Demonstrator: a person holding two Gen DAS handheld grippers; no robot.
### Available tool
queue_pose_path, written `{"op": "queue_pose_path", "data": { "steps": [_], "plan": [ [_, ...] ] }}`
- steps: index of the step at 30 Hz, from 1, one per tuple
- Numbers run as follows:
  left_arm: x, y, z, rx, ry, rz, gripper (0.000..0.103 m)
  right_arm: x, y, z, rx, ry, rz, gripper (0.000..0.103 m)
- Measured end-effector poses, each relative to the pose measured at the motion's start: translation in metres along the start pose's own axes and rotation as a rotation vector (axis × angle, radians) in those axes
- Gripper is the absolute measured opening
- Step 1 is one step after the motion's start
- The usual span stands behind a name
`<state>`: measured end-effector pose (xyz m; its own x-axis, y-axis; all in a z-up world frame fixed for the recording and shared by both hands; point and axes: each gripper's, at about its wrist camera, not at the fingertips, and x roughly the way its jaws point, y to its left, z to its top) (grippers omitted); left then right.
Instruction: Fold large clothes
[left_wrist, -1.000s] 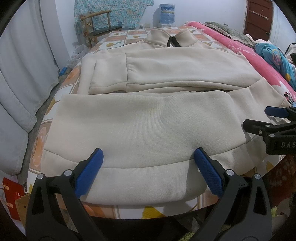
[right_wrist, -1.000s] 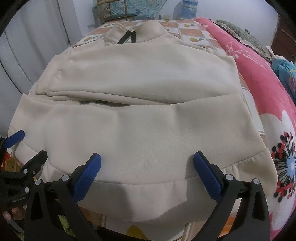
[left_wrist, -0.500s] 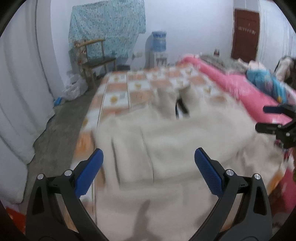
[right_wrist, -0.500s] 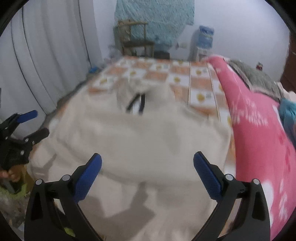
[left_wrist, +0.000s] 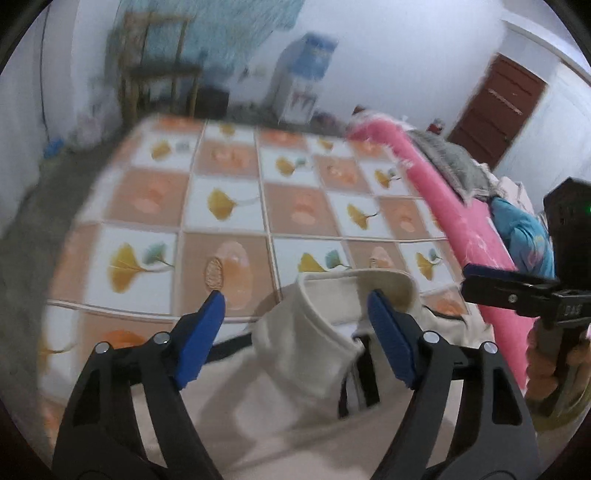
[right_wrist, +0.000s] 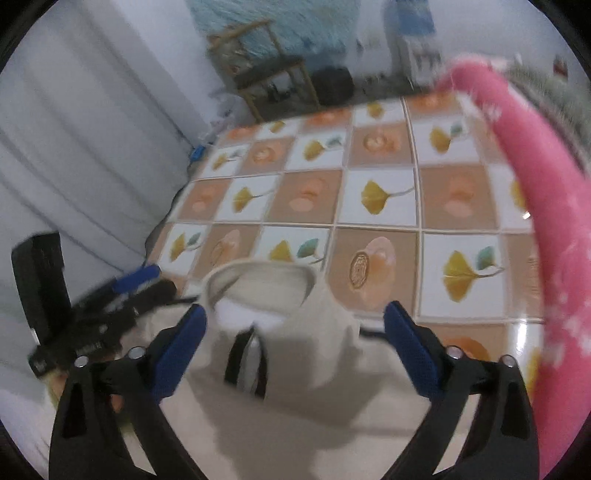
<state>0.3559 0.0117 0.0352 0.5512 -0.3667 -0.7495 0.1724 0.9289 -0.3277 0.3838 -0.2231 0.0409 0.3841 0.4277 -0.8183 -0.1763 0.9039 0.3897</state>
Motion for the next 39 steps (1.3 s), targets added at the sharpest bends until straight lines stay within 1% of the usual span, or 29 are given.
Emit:
{"op": "queue_pose_path", "data": {
  "steps": [2,3,4,5,6,7,8,9,10,12,15,17,19,22,24,26,28,29,30,31,32,33,34,35,36,39],
  "plan": [
    [0.023,0.006,0.003,-0.044,0.037,-0.011,0.071,0.019,-0.010,0.006,0.042,0.030,0.024,0.084],
    [0.031,0.007,0.003,-0.051,0.049,-0.010,0.065,0.032,-0.016,0.009,0.062,0.056,0.033,0.080],
    [0.038,0.008,0.003,-0.052,0.060,-0.004,0.061,0.040,-0.019,0.010,0.070,0.073,0.034,0.076],
    [0.045,0.008,0.003,-0.045,0.072,0.014,0.050,0.046,-0.022,0.011,0.077,0.084,0.030,0.068],
    [0.049,0.008,0.002,-0.045,0.077,0.019,0.035,0.053,-0.026,0.009,0.084,0.102,0.026,0.058],
    [0.051,0.009,0.002,-0.047,0.082,0.007,0.030,0.055,-0.027,0.008,0.086,0.113,0.030,0.049],
    [0.050,0.008,0.000,-0.046,0.086,-0.015,0.018,0.056,-0.028,0.005,0.087,0.125,0.039,0.034],
    [0.047,0.006,0.000,-0.036,0.081,-0.023,0.011,0.053,-0.027,0.000,0.083,0.130,0.066,0.025],
    [0.039,0.001,-0.003,-0.009,0.065,-0.031,0.010,0.050,-0.025,-0.002,0.075,0.126,0.075,0.022],
    [0.026,-0.008,-0.004,0.030,0.040,-0.039,0.008,0.033,-0.015,-0.010,0.018,0.099,0.057,0.018],
    [-0.003,-0.024,-0.012,0.093,0.006,-0.060,0.008,0.004,-0.001,-0.026,-0.054,0.061,0.065,0.017],
    [-0.023,-0.035,-0.021,0.146,-0.012,-0.065,0.008,-0.015,0.009,-0.038,-0.107,0.036,0.056,0.017],
    [-0.042,-0.045,-0.035,0.210,-0.023,-0.062,0.008,-0.033,0.019,-0.056,-0.174,0.015,0.025,0.017],
    [-0.060,-0.054,-0.055,0.278,-0.027,-0.051,0.008,-0.047,0.031,-0.085,-0.273,0.002,-0.030,0.017],
    [-0.071,-0.060,-0.075,0.332,-0.026,-0.035,0.008,-0.049,0.039,-0.109,-0.350,-0.002,-0.082,0.017],
    [-0.075,-0.062,-0.094,0.368,-0.009,-0.016,0.008,-0.044,0.042,-0.128,-0.389,0.006,-0.117,0.017],
    [-0.071,-0.060,-0.108,0.377,0.019,0.004,0.009,-0.034,0.036,-0.145,-0.387,0.035,-0.135,0.019],
    [-0.067,-0.057,-0.117,0.373,0.047,0.018,0.010,-0.026,0.031,-0.153,-0.389,0.063,-0.153,0.022],
    [-0.062,-0.053,-0.125,0.368,0.082,0.033,0.016,-0.021,0.028,-0.157,-0.395,0.081,-0.168,0.025],
    [-0.057,-0.049,-0.131,0.362,0.124,0.052,0.021,-0.017,0.025,-0.162,-0.401,0.092,-0.179,0.026],
    [-0.052,-0.043,-0.138,0.348,0.164,0.075,0.028,-0.017,0.023,-0.167,-0.406,0.097,-0.183,0.032],
    [-0.051,-0.038,-0.142,0.333,0.179,0.084,0.029,-0.018,0.023,-0.173,-0.413,0.101,-0.199,0.044],
    [-0.056,-0.030,-0.145,0.314,0.182,0.084,0.029,-0.021,0.023,-0.176,-0.416,0.100,-0.215,0.048],
    [-0.063,-0.024,-0.146,0.297,0.171,0.070,0.029,-0.027,0.023,-0.178,-0.421,0.093,-0.219,0.049],
    [-0.070,-0.020,-0.145,0.285,0.156,0.053,0.029,-0.038,0.024,-0.179,-0.423,0.084,-0.196,0.049],
    [-0.106,-0.010,-0.135,0.239,0.047,-0.019,0.029,-0.070,0.026,-0.173,-0.390,0.032,-0.103,0.049]
  ]
}}
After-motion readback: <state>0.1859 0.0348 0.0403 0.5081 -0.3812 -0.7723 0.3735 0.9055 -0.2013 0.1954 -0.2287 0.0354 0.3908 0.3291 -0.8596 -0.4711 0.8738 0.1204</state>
